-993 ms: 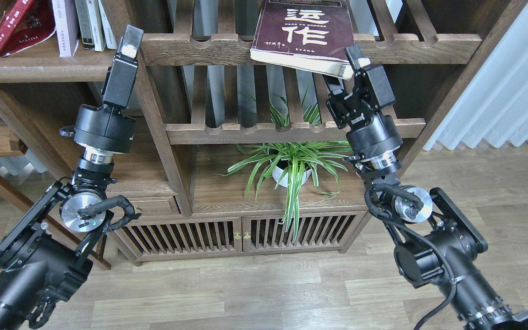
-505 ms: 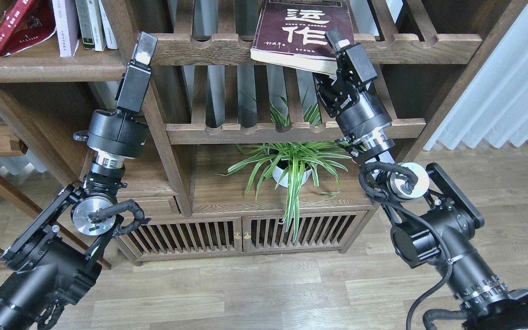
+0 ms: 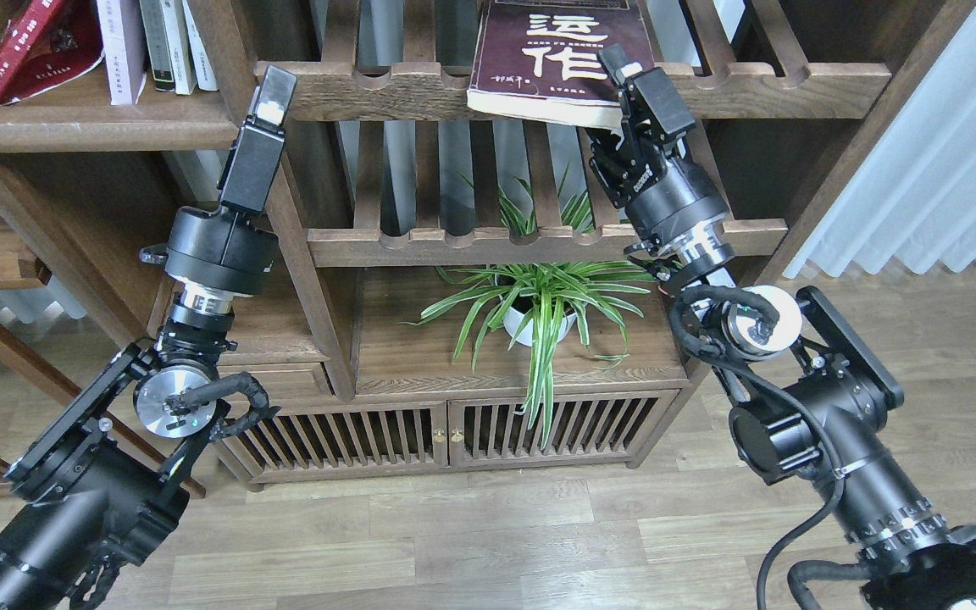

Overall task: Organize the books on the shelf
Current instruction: 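Reach both grippers up to the maroon book on the upper shelf, then pull the maroon book off the upper shelf with both grippers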

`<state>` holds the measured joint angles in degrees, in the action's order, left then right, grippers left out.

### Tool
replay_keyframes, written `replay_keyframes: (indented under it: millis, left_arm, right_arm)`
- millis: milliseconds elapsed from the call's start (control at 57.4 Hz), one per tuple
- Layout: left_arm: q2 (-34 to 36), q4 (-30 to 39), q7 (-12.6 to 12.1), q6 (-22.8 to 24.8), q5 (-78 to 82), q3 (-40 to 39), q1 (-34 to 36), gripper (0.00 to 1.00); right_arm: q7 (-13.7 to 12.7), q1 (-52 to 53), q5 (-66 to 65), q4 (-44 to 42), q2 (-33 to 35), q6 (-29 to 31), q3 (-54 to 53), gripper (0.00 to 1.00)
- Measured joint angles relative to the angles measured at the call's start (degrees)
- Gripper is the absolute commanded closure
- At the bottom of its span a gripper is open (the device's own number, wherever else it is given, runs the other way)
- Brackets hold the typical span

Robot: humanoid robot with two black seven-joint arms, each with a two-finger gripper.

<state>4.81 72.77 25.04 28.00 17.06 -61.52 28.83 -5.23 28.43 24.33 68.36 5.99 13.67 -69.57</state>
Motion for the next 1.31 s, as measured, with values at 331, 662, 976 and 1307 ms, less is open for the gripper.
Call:
replay_keyframes:
  millis: [331,662,976,1307]
  left_arm:
    - [-0.66,-0.01,0.54,0.00,0.00,-0.10,-0.07,0.00]
    - [-1.54,-0.01,0.12,0.00,-1.86,-0.13,-0.83,0.00]
    - [-2.33,-0.32,-7.18,0.00,-15.61,-1.33,-0.73,0.00]
    - [-2.08,-0.06,-16.48,0.00,-23.62,-0.17,-0.76,0.00]
  right_arm:
    - [0.02,-0.45,0.85,-0.37,-0.16,2.08,-0.45,0.95]
    - [-0.81,-1.88,7.11,0.22,-0.37,9.34,-0.44,0.95]
    - [-2.69,-9.32,11.33,5.59,1.26,14.28,0.00,0.96]
    - [-2.79,-17.55,11.45,15.18,1.74,14.35,0.93,0.96]
